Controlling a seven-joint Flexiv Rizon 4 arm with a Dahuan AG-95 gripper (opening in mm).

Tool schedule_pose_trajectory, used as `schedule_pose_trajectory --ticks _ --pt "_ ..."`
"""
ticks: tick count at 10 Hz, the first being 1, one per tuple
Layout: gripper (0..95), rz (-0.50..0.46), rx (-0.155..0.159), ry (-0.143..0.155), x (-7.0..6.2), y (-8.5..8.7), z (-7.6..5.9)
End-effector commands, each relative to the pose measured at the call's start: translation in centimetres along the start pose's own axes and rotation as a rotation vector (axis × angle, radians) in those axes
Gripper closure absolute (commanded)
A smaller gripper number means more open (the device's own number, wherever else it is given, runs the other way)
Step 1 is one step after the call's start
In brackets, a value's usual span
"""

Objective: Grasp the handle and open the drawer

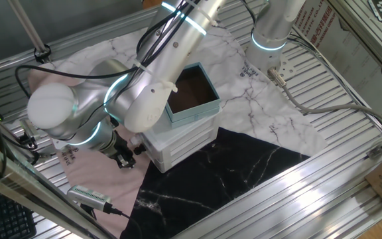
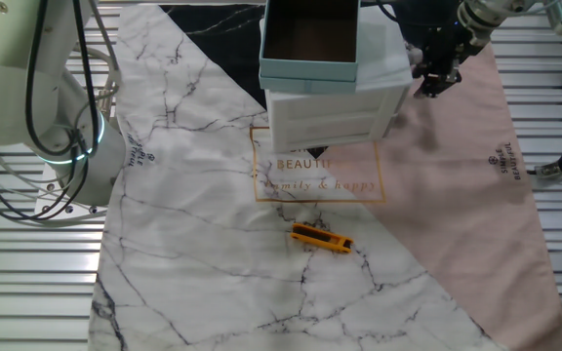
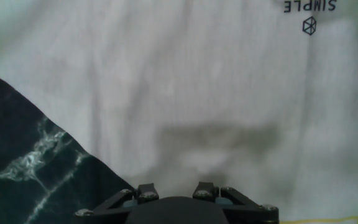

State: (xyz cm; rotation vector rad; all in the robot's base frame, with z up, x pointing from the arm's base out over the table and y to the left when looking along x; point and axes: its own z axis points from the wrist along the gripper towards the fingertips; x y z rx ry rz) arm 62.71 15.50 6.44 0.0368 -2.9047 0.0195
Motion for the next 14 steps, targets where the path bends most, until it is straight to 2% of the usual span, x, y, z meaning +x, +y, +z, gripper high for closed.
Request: schedule_pose_trajectory --ticks 1,8,14 --pt "57.0 -0.003 0.000 0.000 0.30 0.03 0.08" --pt "57.0 -0.041 0.001 0.007 0.76 0.66 0.27" --pt "57.0 -0.091 0.002 0.011 1.21 0.48 0.39"
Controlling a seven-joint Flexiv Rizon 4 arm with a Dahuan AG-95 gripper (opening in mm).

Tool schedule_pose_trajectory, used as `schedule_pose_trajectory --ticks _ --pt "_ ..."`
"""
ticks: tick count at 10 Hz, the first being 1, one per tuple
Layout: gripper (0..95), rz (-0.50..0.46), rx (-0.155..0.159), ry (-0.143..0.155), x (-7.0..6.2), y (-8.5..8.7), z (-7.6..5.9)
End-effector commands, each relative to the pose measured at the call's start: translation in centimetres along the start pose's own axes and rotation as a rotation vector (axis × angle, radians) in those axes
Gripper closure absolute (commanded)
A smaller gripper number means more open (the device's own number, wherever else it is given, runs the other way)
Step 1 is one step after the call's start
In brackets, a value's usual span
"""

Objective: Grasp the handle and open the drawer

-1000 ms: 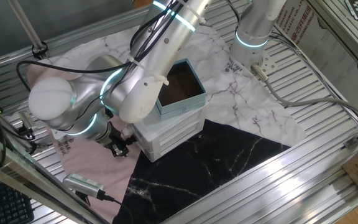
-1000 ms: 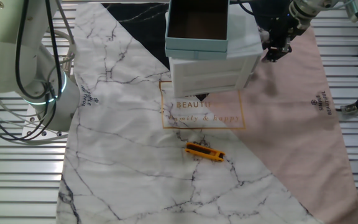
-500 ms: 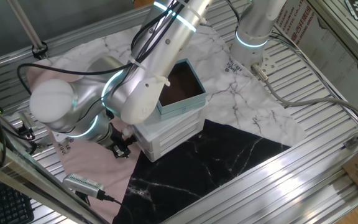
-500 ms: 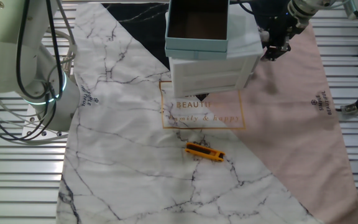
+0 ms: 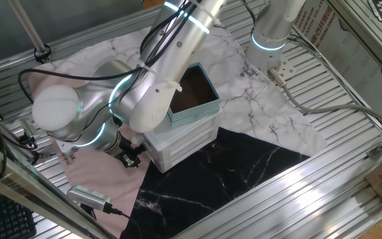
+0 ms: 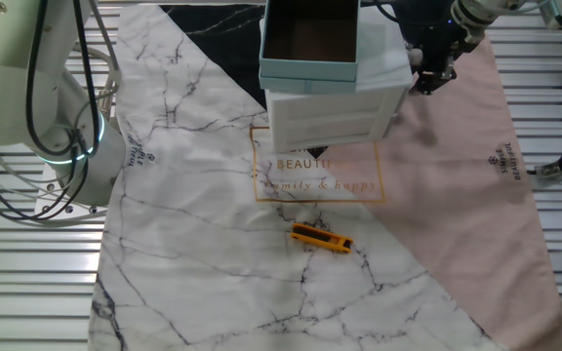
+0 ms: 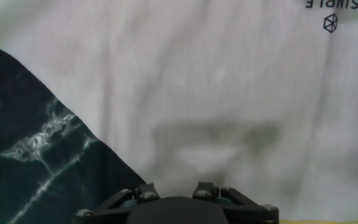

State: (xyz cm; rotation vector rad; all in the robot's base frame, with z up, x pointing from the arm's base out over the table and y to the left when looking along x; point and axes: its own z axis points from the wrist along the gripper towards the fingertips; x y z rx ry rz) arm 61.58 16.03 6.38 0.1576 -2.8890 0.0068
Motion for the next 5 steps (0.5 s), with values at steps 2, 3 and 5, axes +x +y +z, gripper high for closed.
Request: schedule_pose_trajectory --ticks 2,3,5 --pt "76.0 -0.013 0.001 0.004 0.24 -0.12 0.10" --pt "76.0 -0.014 0.001 0.004 0.24 -0.12 0.10" --pt "76.0 -0.015 0.005 0.005 0.29 -0.14 0.13"
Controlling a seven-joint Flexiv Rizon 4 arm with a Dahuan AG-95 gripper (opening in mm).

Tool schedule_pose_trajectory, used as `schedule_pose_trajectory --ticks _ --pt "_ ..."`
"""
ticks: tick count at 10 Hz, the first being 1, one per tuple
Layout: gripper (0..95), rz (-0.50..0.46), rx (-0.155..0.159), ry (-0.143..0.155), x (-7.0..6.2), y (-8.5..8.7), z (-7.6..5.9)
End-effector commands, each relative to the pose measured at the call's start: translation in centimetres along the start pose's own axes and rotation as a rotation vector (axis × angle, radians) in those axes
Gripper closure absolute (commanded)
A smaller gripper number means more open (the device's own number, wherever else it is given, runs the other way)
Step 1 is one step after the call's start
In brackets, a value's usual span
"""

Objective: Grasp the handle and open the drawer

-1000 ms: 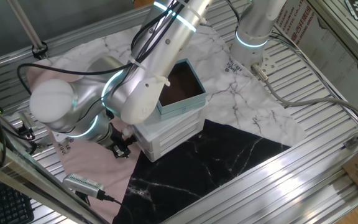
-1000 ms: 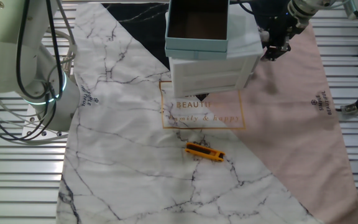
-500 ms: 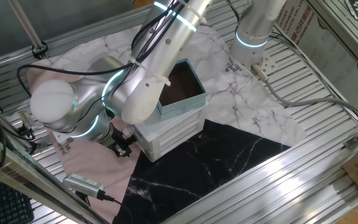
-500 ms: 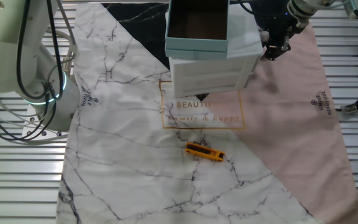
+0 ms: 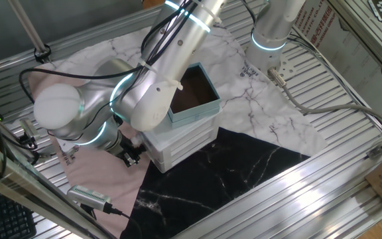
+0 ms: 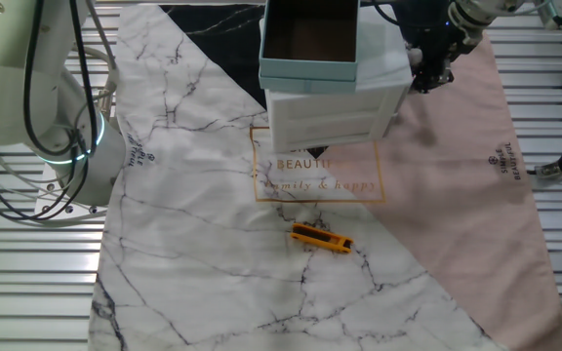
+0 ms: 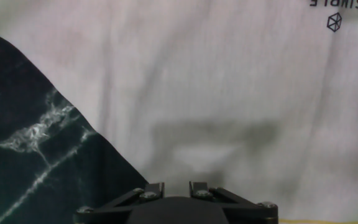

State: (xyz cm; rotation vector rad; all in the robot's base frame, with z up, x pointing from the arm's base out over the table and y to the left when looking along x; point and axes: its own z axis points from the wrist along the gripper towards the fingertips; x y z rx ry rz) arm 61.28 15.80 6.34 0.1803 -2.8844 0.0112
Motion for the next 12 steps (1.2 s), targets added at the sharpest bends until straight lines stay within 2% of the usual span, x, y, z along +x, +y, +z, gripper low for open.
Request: schedule_pose_trajectory --ticks 1,3,4,8,12 --pt "76.0 0.000 0.003 0.001 0.08 0.00 0.10" --pt "76.0 0.002 -0.001 -0.003 0.19 -0.06 0.19" --pt "57.0 0.005 -0.009 -0.005 0.21 -0.07 0.20" --pt "57.0 0.008 -0.010 -0.004 0.30 -0.12 0.27" --pt "57.0 0.013 -0.009 0.010 0.42 -0.17 0.34"
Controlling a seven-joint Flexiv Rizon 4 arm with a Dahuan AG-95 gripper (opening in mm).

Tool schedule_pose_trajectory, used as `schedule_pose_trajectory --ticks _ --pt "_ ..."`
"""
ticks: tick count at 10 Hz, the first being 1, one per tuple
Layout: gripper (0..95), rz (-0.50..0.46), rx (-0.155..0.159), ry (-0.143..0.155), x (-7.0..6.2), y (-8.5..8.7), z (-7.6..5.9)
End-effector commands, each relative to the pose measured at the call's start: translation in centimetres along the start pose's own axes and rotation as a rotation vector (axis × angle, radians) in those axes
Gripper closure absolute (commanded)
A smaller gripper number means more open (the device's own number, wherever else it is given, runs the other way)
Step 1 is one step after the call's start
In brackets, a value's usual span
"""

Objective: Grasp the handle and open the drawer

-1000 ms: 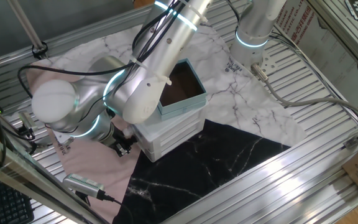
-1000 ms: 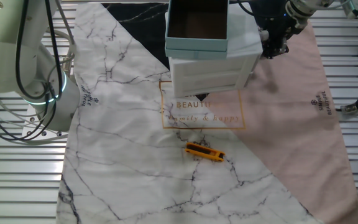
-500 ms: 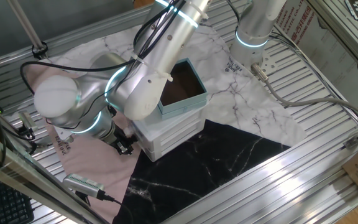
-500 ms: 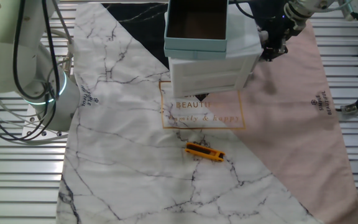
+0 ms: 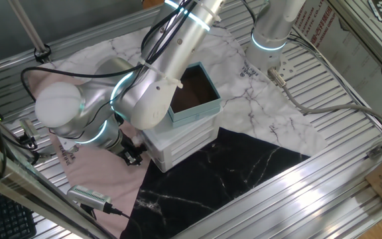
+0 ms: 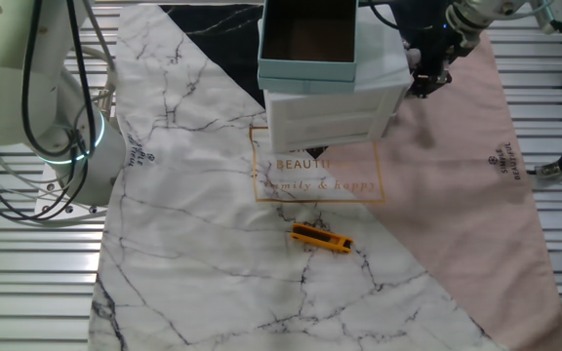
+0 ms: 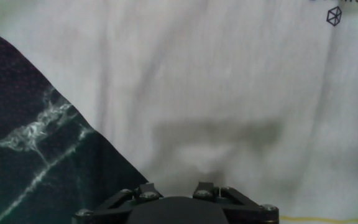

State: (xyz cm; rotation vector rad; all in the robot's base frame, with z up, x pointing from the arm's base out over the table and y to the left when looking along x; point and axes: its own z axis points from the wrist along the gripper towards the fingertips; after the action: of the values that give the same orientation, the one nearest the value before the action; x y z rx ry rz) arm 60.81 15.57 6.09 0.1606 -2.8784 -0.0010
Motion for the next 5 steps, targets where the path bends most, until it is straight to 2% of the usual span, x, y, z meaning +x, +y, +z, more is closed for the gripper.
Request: schedule_pose_trajectory --ticks 1,2,5 --pt "57.0 0.002 0.002 0.006 0.00 0.00 -0.02" --pt "76.0 0.003 0.004 0.011 0.00 0.00 -0.02" --pt "76.0 0.003 0.007 0.019 0.07 0.01 -0.25"
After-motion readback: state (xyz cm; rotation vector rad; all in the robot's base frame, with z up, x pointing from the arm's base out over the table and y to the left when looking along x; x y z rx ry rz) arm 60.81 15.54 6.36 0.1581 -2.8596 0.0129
